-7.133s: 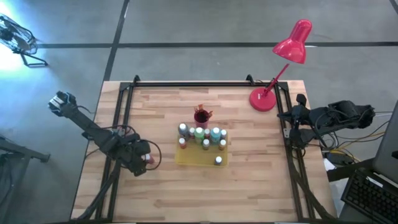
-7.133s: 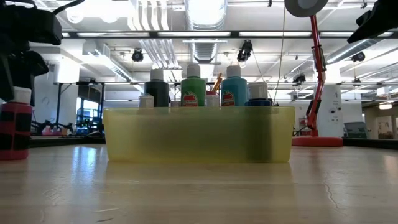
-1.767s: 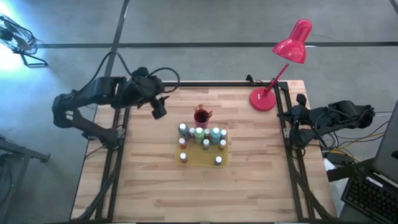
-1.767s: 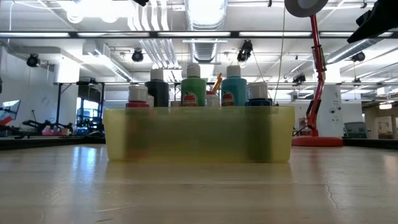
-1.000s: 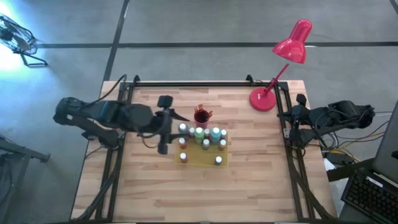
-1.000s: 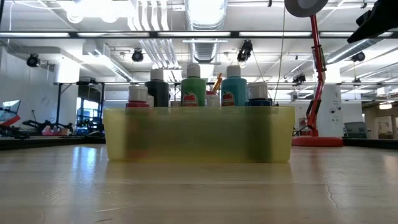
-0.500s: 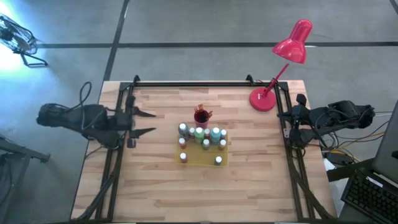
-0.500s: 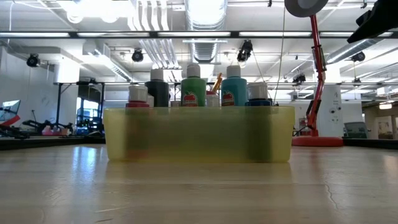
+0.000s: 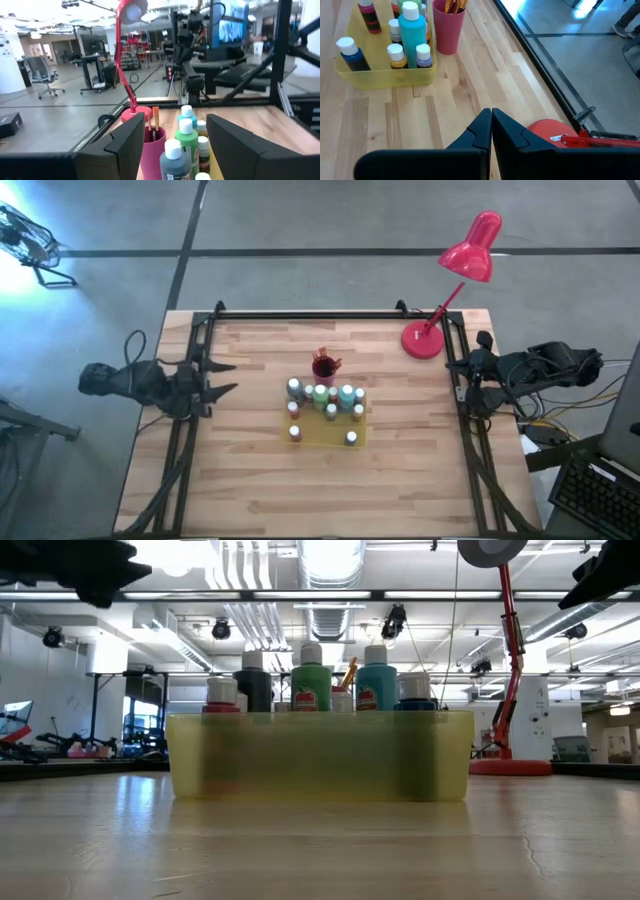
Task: Pick & Place Paint Supplies
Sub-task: Return to Home Position
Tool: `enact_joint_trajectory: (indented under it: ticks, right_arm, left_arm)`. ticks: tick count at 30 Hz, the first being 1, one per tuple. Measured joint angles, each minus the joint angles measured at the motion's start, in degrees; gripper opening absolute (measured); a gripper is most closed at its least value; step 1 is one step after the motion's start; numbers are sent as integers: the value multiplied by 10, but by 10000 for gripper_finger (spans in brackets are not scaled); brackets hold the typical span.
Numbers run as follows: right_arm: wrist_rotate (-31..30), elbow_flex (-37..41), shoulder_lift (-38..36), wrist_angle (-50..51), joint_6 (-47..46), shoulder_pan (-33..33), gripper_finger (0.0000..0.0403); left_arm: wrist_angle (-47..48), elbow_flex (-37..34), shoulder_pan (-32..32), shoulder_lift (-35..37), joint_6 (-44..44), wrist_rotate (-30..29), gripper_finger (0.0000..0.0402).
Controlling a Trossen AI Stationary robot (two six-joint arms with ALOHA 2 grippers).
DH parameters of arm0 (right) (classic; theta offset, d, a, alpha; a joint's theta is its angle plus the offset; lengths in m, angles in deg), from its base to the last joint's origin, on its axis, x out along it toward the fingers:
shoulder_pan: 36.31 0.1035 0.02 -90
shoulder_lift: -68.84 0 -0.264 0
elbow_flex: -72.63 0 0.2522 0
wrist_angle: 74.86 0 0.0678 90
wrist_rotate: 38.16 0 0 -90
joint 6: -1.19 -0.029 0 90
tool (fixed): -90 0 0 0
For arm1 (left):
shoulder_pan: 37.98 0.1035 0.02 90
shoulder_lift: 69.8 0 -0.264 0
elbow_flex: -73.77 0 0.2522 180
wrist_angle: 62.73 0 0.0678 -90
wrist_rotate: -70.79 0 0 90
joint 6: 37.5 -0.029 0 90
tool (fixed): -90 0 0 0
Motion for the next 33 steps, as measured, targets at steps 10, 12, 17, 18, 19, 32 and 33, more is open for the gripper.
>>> enact_joint_trajectory:
  ticks: [10,12,17,18,19,32,33]
  right_arm:
    - [0,0,0,0,0,0,8]
    - [0,0,0,0,0,0,8]
    - [0,0,0,0,0,0,8]
    - [0,0,0,0,0,0,8]
    - [0,0,0,0,0,0,8]
    - [0,0,0,0,0,0,8]
    - [0,0,0,0,0,0,8]
  left_arm:
    - [-34,-111,0,46,34,0,218]
    - [-46,-126,0,46,34,0,218]
    - [-48,-155,0,46,34,0,218]
    - [-49,-160,0,46,34,0,218]
    - [-50,-165,0,46,34,0,218]
    - [-64,-171,0,39,34,1,218]
    - [-63,-171,0,39,35,1,218]
